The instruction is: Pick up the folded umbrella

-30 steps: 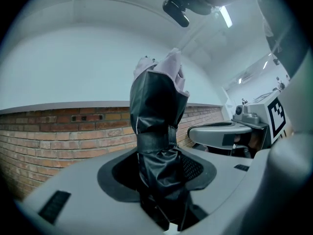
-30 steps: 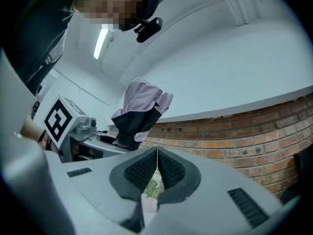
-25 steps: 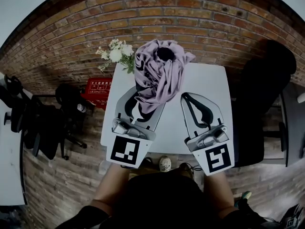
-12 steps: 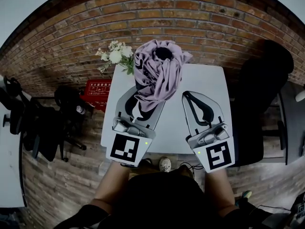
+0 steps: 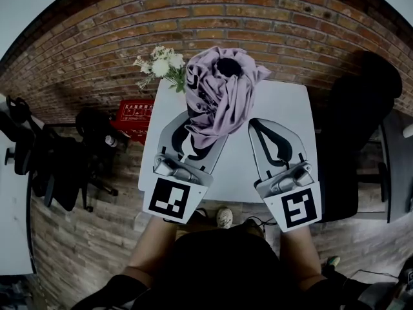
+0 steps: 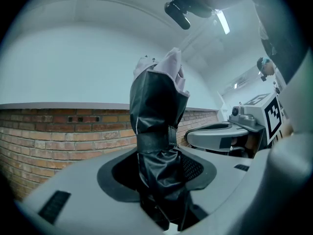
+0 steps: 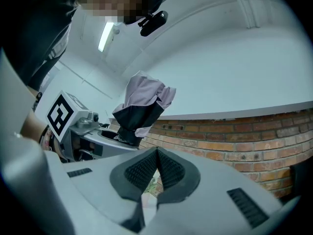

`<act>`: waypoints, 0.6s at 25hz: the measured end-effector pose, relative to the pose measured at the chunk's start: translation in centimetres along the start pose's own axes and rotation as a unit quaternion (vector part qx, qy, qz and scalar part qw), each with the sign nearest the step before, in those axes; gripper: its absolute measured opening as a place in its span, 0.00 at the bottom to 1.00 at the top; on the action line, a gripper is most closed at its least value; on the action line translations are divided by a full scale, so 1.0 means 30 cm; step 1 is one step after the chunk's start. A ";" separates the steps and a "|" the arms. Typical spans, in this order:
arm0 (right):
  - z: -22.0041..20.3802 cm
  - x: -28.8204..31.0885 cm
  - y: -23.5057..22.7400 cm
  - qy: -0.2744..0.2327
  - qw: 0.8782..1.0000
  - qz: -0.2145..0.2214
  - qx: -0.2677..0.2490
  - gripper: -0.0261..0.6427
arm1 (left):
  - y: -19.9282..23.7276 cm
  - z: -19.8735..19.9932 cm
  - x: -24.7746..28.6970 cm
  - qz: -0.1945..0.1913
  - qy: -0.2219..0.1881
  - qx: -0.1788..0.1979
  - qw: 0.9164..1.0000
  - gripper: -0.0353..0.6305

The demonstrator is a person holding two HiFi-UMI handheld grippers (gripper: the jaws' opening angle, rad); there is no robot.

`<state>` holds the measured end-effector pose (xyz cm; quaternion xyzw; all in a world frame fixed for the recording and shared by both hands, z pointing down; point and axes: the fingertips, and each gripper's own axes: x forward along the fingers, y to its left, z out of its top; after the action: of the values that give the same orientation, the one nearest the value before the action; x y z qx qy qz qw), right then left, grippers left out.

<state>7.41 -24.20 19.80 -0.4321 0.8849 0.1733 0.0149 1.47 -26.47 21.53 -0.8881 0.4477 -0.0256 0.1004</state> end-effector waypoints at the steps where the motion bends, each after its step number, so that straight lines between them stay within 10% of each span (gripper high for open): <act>1: 0.001 0.002 0.001 0.000 1.000 0.002 -0.001 0.08 | 0.001 0.000 -0.001 0.001 0.000 -0.001 1.000 0.38; 15: 0.017 0.000 0.012 0.003 1.000 0.008 -0.015 0.08 | 0.010 0.023 -0.028 0.007 -0.011 0.002 1.000 0.38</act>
<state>7.06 -23.82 19.43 -0.4259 0.8857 0.1849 0.0043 0.83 -25.86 20.82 -0.8851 0.4526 -0.0159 0.1074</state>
